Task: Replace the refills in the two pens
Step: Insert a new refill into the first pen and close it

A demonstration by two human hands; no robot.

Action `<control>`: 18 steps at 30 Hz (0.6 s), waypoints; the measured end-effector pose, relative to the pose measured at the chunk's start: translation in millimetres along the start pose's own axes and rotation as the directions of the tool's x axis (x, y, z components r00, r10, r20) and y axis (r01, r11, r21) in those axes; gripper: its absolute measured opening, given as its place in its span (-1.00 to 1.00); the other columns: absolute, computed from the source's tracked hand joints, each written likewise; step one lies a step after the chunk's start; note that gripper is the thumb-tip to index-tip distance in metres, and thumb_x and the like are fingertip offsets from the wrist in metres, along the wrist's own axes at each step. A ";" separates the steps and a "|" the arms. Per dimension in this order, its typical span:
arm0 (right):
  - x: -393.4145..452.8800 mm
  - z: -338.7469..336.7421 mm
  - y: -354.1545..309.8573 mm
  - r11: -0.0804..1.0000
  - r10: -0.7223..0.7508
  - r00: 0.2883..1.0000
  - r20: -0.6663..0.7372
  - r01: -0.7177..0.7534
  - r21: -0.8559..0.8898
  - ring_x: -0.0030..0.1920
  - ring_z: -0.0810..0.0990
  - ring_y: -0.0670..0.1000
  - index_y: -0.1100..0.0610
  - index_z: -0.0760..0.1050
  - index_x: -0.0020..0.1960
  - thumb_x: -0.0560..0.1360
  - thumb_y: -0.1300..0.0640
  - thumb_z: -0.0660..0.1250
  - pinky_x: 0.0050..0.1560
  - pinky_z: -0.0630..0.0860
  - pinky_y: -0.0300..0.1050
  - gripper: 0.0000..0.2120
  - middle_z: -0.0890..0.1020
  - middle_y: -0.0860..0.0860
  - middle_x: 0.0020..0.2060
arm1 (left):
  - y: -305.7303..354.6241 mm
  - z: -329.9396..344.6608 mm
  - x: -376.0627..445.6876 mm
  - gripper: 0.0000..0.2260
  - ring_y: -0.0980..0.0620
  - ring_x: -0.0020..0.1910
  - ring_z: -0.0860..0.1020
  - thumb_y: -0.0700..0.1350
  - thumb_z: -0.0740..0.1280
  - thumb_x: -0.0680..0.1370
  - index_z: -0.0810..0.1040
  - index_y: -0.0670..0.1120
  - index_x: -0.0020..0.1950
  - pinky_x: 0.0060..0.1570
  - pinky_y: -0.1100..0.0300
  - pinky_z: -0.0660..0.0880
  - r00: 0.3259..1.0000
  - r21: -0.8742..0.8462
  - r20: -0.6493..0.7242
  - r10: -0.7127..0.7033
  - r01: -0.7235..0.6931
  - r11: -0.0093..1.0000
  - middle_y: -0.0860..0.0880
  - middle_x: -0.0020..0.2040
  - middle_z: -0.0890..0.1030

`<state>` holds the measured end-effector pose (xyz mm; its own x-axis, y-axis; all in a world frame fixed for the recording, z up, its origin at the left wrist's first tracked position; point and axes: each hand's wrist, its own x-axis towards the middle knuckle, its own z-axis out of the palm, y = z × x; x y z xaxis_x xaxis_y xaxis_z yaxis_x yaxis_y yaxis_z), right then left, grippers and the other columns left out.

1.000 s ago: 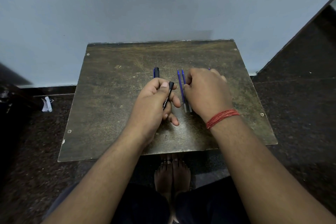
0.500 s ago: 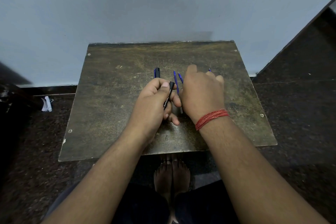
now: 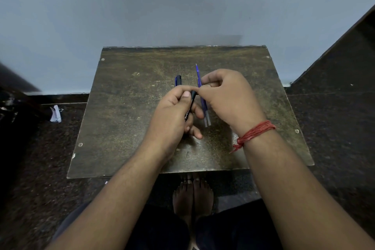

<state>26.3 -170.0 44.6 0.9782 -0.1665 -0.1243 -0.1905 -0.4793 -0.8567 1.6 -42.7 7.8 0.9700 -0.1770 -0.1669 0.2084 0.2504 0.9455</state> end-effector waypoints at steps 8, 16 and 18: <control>4.5 -5.5 6.7 0.952 0.065 0.996 -0.069 -0.041 0.304 -0.39 0.46 -0.15 0.20 0.63 -0.20 0.43 0.19 0.43 -0.33 0.39 -0.23 -0.92 0.61 -0.03 -0.34 | -0.3 -1.1 1.3 -0.78 0.11 -0.59 0.26 -0.15 0.11 0.70 0.51 -0.21 0.15 -0.56 0.19 0.45 0.999 0.021 -0.025 0.037 -0.036 0.999 -0.08 -0.36 0.57; 15.4 -19.9 15.5 0.692 0.238 0.960 -0.144 -0.064 0.719 -0.39 0.46 -0.10 0.09 0.61 -0.21 0.46 0.24 0.41 -0.47 0.27 -0.25 -0.90 0.60 -0.01 -0.35 | -1.1 -2.0 1.3 -0.82 0.11 -0.60 0.26 -0.14 0.14 0.69 0.47 -0.19 0.01 -0.57 0.21 0.44 1.000 -0.022 -0.019 0.002 -0.003 1.000 -0.08 -0.37 0.58; 15.4 -18.7 15.3 0.659 0.233 0.963 -0.135 -0.054 0.750 -0.39 0.46 -0.11 0.10 0.61 -0.21 0.46 0.25 0.40 -0.47 0.27 -0.26 -0.90 0.60 -0.01 -0.35 | -2.1 -2.0 0.9 -0.83 0.11 -0.60 0.26 -0.14 0.15 0.68 0.47 -0.19 0.00 -0.56 0.20 0.45 1.000 -0.030 -0.001 -0.002 0.002 1.000 -0.08 -0.36 0.58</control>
<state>36.9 -196.0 39.0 0.8863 -0.3887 -0.2517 -0.1164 0.3390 -0.9335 2.3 -41.5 5.1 0.9697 -0.1765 -0.1690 0.2140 0.2787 0.9362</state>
